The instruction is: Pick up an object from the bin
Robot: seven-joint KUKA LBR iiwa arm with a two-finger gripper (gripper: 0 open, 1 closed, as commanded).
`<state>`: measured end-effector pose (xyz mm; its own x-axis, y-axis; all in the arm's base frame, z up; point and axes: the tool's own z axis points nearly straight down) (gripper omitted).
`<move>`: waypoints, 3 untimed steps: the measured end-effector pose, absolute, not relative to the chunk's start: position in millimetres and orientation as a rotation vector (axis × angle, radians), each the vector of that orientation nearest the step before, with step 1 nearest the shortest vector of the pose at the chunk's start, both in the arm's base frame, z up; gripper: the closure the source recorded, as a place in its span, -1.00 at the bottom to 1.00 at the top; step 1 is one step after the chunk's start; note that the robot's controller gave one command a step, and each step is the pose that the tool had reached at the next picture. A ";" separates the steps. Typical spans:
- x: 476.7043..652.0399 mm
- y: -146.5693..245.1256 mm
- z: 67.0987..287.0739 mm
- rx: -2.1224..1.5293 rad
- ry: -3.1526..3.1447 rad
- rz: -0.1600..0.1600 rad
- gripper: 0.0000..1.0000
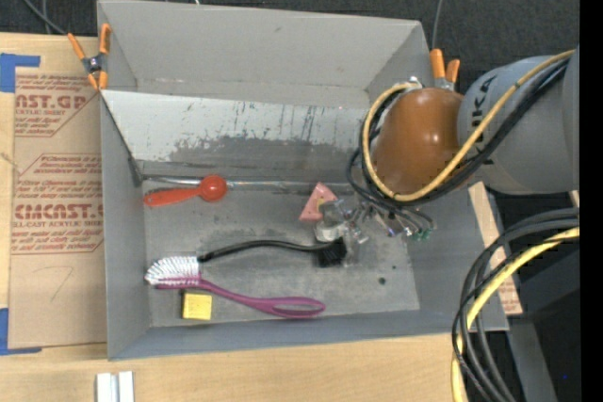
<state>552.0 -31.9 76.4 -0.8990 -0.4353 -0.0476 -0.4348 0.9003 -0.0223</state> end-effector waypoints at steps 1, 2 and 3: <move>548.3 -26.5 77.8 -0.704 2.999 -0.020 1.00; 548.1 -24.2 78.3 -0.699 2.999 -0.020 1.00; 532.2 5.9 70.0 -1.057 2.893 -0.029 -1.00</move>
Offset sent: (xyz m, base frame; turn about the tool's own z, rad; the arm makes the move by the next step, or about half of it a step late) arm -0.0075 0.0135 0.0002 -0.0065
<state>532.2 5.9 70.0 -0.7626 -0.6448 -0.0515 -0.6436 0.7644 -0.0388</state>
